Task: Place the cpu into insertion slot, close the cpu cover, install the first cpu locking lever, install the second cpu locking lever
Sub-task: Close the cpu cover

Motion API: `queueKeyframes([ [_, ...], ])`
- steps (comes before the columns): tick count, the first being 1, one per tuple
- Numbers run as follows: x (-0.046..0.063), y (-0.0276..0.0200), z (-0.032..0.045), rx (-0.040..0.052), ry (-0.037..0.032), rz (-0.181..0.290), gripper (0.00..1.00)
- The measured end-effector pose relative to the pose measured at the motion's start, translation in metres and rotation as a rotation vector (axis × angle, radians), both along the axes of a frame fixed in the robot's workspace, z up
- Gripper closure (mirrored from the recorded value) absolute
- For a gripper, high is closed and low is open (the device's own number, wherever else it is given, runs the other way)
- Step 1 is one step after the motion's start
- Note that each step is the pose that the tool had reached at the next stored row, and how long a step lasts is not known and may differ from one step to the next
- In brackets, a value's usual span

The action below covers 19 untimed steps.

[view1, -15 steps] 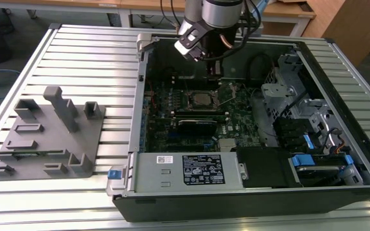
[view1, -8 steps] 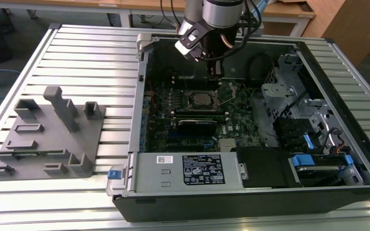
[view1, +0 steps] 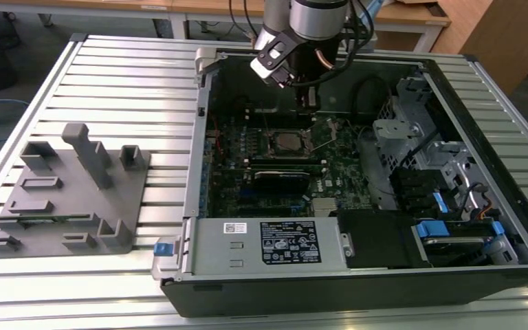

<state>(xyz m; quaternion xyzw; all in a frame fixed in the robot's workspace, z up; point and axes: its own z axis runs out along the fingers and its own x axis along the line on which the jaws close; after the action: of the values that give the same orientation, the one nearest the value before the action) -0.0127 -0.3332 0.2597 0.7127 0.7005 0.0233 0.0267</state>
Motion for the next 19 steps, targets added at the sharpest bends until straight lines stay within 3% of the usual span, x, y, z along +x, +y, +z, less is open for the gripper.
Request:
queueKeyframes([
  [9,0.003,0.0,0.0,0.0,0.0,0.0,0.9],
  [19,0.027,-0.0002,-0.0007,0.0,0.0,0.0,0.9],
])
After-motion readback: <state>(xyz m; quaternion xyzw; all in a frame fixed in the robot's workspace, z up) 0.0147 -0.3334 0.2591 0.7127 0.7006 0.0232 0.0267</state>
